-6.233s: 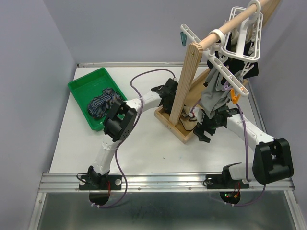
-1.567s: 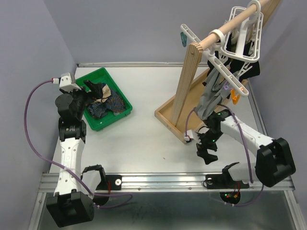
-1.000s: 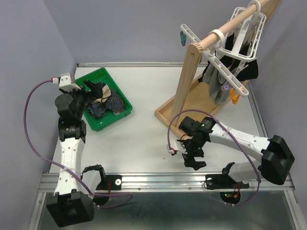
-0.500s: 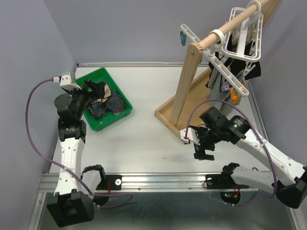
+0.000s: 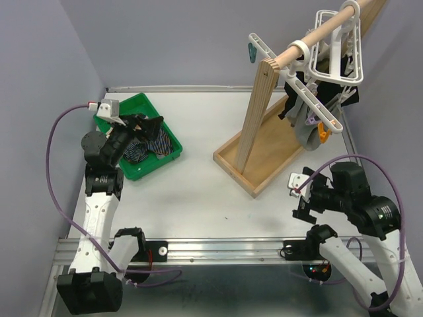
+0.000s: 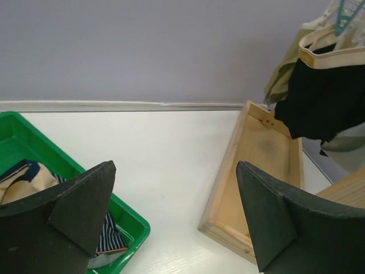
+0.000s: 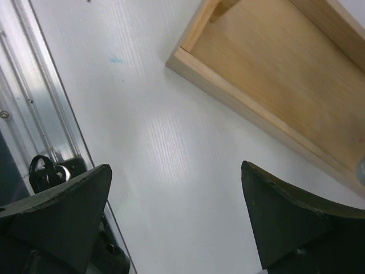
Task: Remove the underwear clipped to the hanger
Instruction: Remove the underwear from the hanger.
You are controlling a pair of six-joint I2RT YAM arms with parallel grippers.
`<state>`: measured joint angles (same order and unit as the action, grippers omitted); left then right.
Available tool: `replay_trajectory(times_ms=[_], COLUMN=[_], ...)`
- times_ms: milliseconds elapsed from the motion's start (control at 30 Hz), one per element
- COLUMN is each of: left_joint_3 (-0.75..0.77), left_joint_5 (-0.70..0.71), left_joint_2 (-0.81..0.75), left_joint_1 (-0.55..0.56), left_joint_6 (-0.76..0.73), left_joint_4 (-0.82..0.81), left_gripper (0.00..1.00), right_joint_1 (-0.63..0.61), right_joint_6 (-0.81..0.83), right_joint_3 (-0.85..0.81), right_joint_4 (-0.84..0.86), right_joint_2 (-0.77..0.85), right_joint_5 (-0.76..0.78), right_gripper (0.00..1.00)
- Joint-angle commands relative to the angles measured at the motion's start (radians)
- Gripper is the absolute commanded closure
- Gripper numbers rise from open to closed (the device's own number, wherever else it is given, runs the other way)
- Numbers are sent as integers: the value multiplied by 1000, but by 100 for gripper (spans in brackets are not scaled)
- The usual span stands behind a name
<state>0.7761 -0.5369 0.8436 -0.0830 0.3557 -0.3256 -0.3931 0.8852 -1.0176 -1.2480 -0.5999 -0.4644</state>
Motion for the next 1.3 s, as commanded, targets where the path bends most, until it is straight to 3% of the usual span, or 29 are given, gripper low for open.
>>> replay_trajectory(times_ms=[0,133,433,567,600,967,1067,1167,1267], left_joint_3=[37,32,8,-3,-1,-8,-3,-5,-11], left_joint_5=[-22,6,34,41,41,35,31,29,28], left_joint_2=[3,17,26,11,8,0,3,2,2], left_joint_1=[80,170,249,261,261,259,261,261,261], left_joint_6=[-50,-77,-113,-147,-158,-189,-189,-190,-190], left_joint_4=[-63,-78,-87,-53,-47,-26,-27,-29,-30], left_gripper=[1,1,1,1,1,1,1,1,1], right_joint_1=[101,201,250,252,247,286,307,307,338], right_joint_6=[-52,-84,-176,-201,-239,-336,-321,-292,-311], right_joint_3=[48,53,39,-31,-73,-162,-112,77,154], right_joint_4=[34,58,127,170,182,274,260,268,295], right_joint_2=[49,92,71,25,-30,-26,-9,28,54], right_joint_5=[110,138,342,460,580,632,606,722,754], right_gripper=[0,0,0,0,0,0,0,0,0])
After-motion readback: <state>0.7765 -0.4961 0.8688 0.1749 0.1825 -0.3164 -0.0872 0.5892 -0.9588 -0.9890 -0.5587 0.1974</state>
